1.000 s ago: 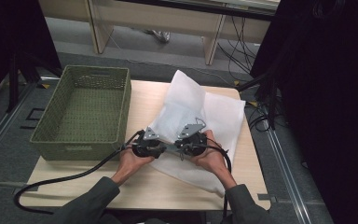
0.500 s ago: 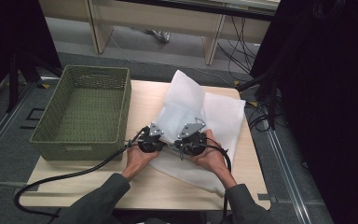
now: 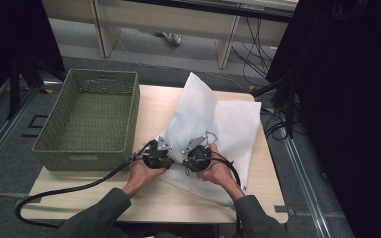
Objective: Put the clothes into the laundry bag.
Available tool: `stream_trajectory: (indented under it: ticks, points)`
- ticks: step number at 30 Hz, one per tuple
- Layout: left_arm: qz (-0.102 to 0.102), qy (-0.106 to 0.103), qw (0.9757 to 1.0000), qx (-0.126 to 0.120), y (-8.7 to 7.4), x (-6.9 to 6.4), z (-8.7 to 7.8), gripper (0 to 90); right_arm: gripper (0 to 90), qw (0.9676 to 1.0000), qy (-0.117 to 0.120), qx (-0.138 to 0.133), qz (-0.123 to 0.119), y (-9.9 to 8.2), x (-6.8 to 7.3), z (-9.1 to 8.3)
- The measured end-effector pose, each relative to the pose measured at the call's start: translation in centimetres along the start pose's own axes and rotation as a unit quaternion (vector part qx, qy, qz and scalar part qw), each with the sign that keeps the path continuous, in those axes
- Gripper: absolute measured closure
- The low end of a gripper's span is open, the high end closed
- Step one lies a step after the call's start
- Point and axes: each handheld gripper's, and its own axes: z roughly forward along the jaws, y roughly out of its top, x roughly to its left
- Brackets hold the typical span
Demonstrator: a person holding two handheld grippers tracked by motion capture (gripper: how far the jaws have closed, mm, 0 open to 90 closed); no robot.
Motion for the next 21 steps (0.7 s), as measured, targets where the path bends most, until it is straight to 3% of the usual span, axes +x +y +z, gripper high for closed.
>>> stream_trajectory:
  ticks: [3, 5, 7, 14, 16, 18, 21]
  points:
    - [0.003, 0.004, 1.0, 0.006, -0.5, 0.1, -1.3, 63.5, 87.8, 0.9999, 0.001, 0.012, 0.005, -0.3, -0.2, 0.4]
    - [0.018, 0.008, 0.9998, 0.001, -0.6, 0.3, -2.4, 63.5, 87.8, 0.9998, -0.001, 0.02, 0.004, -0.4, -0.2, 0.8]
    - [0.016, 0.006, 0.9999, 0.0, -0.9, 0.5, -2.9, 64.6, 87.8, 0.9994, -0.009, 0.033, -0.005, -0.5, 0.0, 1.2]
    - [0.007, -0.002, 1.0, -0.002, -1.6, 0.3, -3.4, 65.2, 87.7, 0.9975, -0.035, 0.05, -0.035, -0.4, 0.2, 1.9]
    - [0.021, 0.0, 0.9998, -0.002, -1.5, 0.3, -3.7, 65.1, 87.6, 0.9973, -0.039, 0.051, -0.036, -0.4, 0.1, 1.9]
    - [0.008, -0.002, 0.9999, -0.006, -1.5, 0.2, -3.8, 65.0, 87.6, 0.9971, -0.041, 0.051, -0.038, -0.5, 0.2, 1.8]
    - [0.009, -0.008, 0.9999, -0.009, -1.5, 0.0, -3.8, 64.7, 87.3, 0.9964, -0.053, 0.052, -0.041, -0.5, 0.1, 1.9]
